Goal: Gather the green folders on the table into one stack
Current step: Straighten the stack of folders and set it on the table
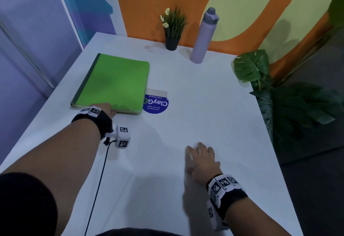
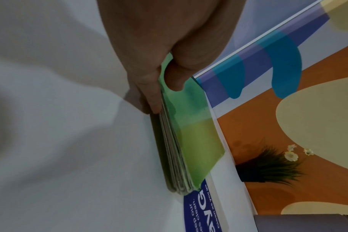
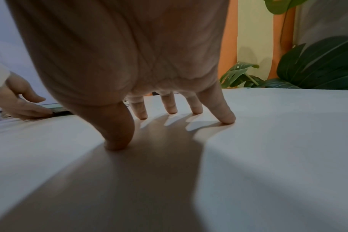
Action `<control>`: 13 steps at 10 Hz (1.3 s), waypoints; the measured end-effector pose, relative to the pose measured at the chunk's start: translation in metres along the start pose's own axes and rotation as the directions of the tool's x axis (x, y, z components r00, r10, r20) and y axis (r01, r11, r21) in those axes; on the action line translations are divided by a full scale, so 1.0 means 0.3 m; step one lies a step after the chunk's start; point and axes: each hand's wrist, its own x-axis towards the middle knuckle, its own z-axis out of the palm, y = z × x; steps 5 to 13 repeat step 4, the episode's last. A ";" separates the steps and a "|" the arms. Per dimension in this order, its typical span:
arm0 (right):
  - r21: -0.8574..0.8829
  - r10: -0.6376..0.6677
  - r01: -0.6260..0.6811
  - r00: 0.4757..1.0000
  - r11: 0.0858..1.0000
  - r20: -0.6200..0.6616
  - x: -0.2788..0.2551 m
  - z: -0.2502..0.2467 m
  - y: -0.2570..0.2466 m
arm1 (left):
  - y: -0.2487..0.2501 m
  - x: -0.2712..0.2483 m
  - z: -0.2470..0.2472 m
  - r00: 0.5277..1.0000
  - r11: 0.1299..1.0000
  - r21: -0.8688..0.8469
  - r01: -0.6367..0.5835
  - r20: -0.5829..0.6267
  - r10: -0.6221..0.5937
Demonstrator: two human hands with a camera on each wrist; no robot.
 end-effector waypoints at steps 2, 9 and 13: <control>0.011 0.004 -0.004 1.000 1.000 0.021 0.000 -0.004 -0.001 | 0.039 0.077 -0.051 0.993 0.932 0.345 -0.110 0.084 0.086; 0.049 0.008 -0.009 1.000 0.999 0.016 -0.010 -0.011 -0.006 | 0.046 0.072 -0.078 0.976 0.858 0.467 -0.215 0.080 0.201; 0.049 0.008 -0.009 1.000 0.999 0.016 -0.010 -0.011 -0.006 | 0.046 0.072 -0.078 0.976 0.858 0.467 -0.215 0.080 0.201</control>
